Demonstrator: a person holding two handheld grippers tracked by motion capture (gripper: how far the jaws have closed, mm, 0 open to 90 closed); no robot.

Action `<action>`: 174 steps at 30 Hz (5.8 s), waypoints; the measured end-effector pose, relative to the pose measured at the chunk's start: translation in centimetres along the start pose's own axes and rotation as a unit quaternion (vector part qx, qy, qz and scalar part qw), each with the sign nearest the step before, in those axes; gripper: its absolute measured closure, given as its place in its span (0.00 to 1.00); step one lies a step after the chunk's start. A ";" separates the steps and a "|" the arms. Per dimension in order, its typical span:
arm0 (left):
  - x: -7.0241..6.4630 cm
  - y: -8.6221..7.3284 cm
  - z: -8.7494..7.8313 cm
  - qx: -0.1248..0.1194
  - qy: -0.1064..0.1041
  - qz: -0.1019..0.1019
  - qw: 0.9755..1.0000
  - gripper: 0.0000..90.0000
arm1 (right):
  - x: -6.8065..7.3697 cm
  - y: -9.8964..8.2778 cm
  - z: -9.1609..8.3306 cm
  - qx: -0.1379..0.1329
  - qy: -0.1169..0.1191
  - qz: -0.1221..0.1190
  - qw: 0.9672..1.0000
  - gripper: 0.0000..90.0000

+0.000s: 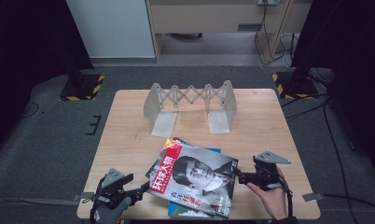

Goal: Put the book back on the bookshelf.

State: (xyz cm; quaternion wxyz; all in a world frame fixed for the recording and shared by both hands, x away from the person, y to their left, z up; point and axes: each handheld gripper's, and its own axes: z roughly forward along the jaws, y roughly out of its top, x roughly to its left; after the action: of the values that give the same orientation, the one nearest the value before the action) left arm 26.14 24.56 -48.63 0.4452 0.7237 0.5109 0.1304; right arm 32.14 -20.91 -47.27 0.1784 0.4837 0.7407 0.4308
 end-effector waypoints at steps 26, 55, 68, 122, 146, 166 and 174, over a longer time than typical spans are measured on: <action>-2.1 -0.8 2.4 0.051 -0.075 -0.026 0.996 0.22 | 3.5 -0.8 3.0 0.052 0.047 -0.042 0.997 0.08; -4.7 2.1 3.7 0.004 -0.093 -0.028 0.995 0.38 | 3.9 -1.5 3.8 0.035 0.060 -0.045 0.997 0.07; -4.8 2.8 5.1 0.006 -0.102 -0.057 0.993 0.61 | 4.0 -1.4 3.8 0.034 0.058 -0.049 0.997 0.06; -2.5 13.3 -1.4 -0.160 -0.074 -0.035 0.984 0.96 | -3.9 -1.7 1.7 0.024 -0.080 -0.002 0.996 0.09; -1.4 21.0 -6.3 -0.239 0.030 0.010 0.971 0.96 | -4.7 -1.9 1.9 0.032 -0.086 -0.004 0.996 0.10; 0.3 24.3 -1.8 -0.280 0.104 0.016 0.954 0.96 | -5.1 -2.4 2.6 0.050 -0.090 -0.018 0.995 0.09; 1.3 23.6 2.0 -0.283 0.110 0.009 0.953 0.96 | -5.2 -2.5 2.7 0.053 -0.090 -0.023 0.994 0.09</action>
State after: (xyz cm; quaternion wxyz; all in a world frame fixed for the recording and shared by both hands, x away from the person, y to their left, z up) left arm 42.77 22.74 -31.76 0.5718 0.5532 0.4926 0.3527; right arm 35.04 -24.59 -51.64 0.2286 0.5123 0.7541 0.3415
